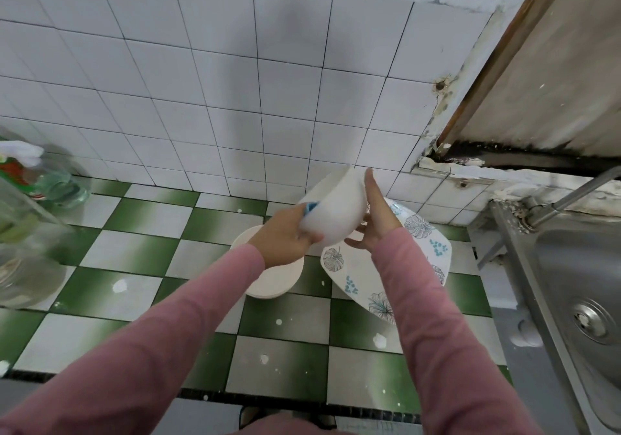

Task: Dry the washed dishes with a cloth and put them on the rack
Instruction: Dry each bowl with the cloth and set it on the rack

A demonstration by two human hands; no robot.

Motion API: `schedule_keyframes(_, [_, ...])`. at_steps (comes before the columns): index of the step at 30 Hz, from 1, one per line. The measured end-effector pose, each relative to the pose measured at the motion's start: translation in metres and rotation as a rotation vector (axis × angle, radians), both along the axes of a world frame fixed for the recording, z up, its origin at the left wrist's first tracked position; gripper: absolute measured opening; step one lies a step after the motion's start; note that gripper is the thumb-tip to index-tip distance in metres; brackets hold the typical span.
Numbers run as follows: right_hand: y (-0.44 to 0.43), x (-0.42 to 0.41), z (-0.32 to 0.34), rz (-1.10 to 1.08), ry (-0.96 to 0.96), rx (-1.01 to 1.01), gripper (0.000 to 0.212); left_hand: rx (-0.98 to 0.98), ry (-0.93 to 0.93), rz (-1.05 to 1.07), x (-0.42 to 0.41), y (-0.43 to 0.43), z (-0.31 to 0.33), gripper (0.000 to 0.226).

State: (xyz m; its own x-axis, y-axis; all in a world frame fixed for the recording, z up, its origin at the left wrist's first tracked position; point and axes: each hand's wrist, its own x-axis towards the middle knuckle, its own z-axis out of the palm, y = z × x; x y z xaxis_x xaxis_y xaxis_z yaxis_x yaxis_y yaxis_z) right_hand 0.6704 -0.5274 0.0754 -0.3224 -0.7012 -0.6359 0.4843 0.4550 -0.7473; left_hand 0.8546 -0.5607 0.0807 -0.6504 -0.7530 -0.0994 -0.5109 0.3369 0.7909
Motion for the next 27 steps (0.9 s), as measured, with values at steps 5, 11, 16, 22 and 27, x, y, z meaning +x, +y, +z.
schedule_keyframes(5, [0.009,0.016,-0.021,-0.180,-0.402,-0.119,0.065,0.619,0.682,0.138,-0.007,-0.005,0.015,0.056])
schedule_keyframes(11, [0.015,0.042,-0.027,-0.417,-0.771,-0.397,0.046,0.777,0.814,0.124,-0.003,-0.011,0.012,0.097])
schedule_keyframes(16, [0.018,0.035,-0.013,-0.477,-0.760,-0.510,0.032,0.854,0.838,0.255,0.008,-0.015,-0.001,0.104])
schedule_keyframes(22, [0.019,0.023,0.021,-0.452,-0.707,-0.552,0.041,1.016,0.860,0.515,0.022,-0.009,-0.019,0.053])
schedule_keyframes(27, [0.020,0.015,0.036,-0.459,-0.413,-0.494,0.041,0.745,0.910,0.846,0.018,-0.006,-0.010,0.053])
